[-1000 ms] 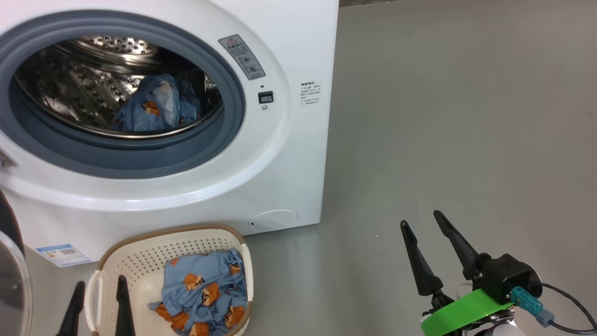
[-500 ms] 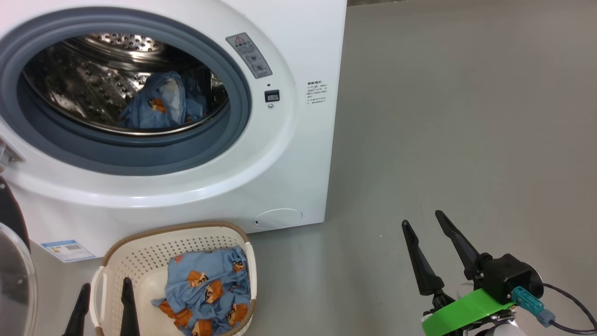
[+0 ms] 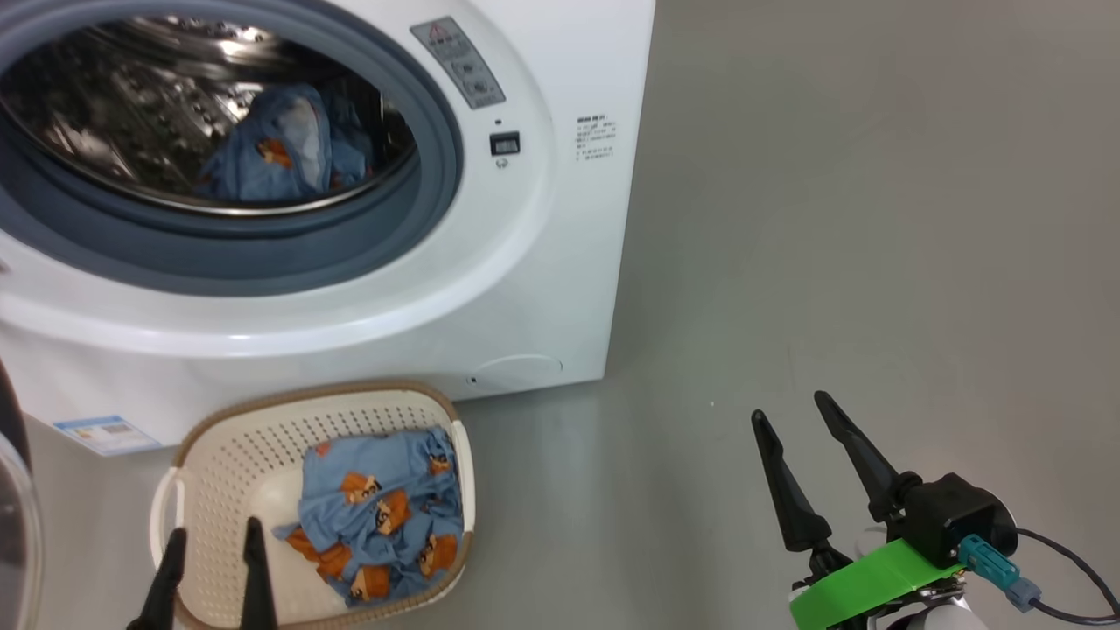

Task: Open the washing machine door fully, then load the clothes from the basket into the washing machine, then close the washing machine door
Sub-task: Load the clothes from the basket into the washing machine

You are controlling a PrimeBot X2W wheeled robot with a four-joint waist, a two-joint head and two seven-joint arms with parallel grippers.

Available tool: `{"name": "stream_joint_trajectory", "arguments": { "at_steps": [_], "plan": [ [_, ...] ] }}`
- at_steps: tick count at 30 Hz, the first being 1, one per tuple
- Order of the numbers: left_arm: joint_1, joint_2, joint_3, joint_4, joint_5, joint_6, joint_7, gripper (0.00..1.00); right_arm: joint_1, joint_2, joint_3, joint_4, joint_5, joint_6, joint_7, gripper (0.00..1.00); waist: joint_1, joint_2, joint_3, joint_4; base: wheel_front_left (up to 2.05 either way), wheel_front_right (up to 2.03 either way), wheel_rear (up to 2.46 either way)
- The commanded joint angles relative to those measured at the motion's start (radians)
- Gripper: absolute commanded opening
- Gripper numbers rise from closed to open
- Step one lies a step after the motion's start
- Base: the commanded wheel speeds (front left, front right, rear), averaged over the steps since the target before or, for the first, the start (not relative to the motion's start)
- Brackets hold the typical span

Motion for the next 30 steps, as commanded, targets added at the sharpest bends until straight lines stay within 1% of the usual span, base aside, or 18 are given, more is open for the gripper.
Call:
{"name": "stream_joint_trajectory", "arguments": {
  "at_steps": [1,6,10,15,16,22,26,30],
  "plan": [
    [-0.053,0.003,0.020,-0.015,-0.008,-0.005,-0.006,1.00,-0.023,0.002,0.028,-0.027,-0.001,0.003,-0.005,1.00,0.0000,-0.0001,0.034,-0.005,0.00,0.00,0.00],
    [-0.103,0.003,0.007,0.014,-0.012,-0.020,-0.006,1.00,-0.047,0.002,0.035,-0.041,0.005,0.003,-0.005,1.00,0.0000,-0.0001,0.095,-0.019,0.00,0.00,0.00],
    [-0.161,0.003,0.006,0.050,0.000,-0.045,-0.006,1.00,-0.064,0.002,0.036,-0.051,0.008,0.003,-0.005,1.00,0.0000,-0.0001,0.146,-0.030,0.00,0.00,0.00],
    [-0.238,0.004,0.010,0.109,0.017,-0.072,-0.006,1.00,-0.091,0.002,0.039,-0.059,0.011,0.003,-0.005,1.00,0.0000,-0.0001,0.212,-0.047,0.00,0.00,0.00],
    [-0.238,0.004,0.010,0.109,0.017,-0.072,-0.006,1.00,-0.091,0.002,0.039,-0.059,0.011,0.003,-0.005,1.00,0.0000,-0.0001,0.212,-0.047,0.00,0.00,0.00],
    [-0.342,0.014,0.008,0.194,0.036,-0.101,-0.006,1.00,-0.119,0.002,0.041,-0.074,0.013,0.003,-0.005,1.00,0.0000,-0.0001,0.307,-0.070,0.00,0.00,0.00],
    [-0.420,0.037,-0.002,0.274,0.041,-0.118,-0.006,1.00,-0.140,0.002,0.045,-0.087,0.013,0.003,-0.005,1.00,0.0000,-0.0001,0.383,-0.089,0.00,0.00,0.00],
    [-0.503,0.083,-0.039,0.391,0.043,-0.131,-0.006,1.00,-0.157,0.002,0.042,-0.101,0.017,0.003,-0.005,1.00,0.0000,-0.0001,0.454,-0.106,0.00,0.00,0.00]
  ]
}}
